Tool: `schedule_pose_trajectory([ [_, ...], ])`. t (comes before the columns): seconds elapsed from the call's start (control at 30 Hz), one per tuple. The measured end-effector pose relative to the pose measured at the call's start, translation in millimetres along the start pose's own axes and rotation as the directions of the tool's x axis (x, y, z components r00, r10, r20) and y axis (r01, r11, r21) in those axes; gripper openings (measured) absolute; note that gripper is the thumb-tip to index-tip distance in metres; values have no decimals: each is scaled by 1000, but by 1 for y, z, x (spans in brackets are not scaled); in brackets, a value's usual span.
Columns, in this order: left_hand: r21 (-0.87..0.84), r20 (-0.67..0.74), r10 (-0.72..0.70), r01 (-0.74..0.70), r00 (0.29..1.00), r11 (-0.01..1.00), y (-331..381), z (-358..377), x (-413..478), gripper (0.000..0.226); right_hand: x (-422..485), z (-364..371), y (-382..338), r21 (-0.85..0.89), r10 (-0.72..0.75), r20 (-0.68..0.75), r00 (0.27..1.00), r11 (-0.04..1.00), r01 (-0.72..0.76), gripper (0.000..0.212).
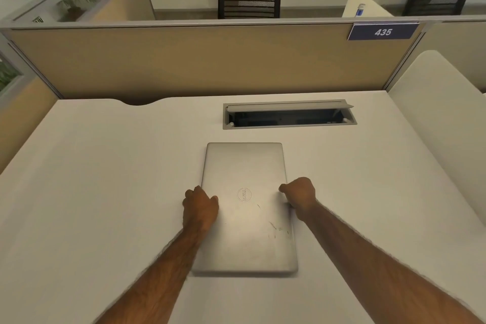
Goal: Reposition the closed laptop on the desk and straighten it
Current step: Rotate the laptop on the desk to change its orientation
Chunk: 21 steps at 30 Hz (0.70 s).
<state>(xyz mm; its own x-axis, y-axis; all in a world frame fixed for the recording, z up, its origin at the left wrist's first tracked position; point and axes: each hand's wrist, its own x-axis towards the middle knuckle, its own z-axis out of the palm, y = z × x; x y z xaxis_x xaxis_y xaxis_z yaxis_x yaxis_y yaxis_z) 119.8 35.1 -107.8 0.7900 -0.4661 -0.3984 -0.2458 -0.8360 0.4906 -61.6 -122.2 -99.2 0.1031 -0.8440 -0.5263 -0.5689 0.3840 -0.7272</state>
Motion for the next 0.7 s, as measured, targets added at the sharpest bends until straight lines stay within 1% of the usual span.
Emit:
schedule_pose_trajectory([
  [0.13,-27,4,-73,73,997,997,12,1,1,45,-12,7,2,-100,-44,-27,999,994,41,32],
  [0.2,-50,7,-99,100,995,994,15,1,3,43,-14,11,2,-108,-42,-21,999,993,39,31],
  [0.33,-148,25,-158,160,987,976,12,0,12,45,-12,15,1,-30,30,-10,999,999,-31,24],
  [0.47,-225,28,-148,150,989,963,-6,7,33,45,-6,15,3,35,78,-21,997,996,-77,24],
  [0.53,-252,41,-150,156,988,955,-14,12,41,34,-3,15,4,50,91,-19,996,995,-90,28],
  [0.6,-296,58,-167,177,984,939,-11,6,31,11,-1,14,2,47,98,-25,995,994,-96,31],
  [0.7,-348,93,-154,177,984,921,-8,0,15,15,2,12,-1,76,108,-18,994,991,-107,31],
])
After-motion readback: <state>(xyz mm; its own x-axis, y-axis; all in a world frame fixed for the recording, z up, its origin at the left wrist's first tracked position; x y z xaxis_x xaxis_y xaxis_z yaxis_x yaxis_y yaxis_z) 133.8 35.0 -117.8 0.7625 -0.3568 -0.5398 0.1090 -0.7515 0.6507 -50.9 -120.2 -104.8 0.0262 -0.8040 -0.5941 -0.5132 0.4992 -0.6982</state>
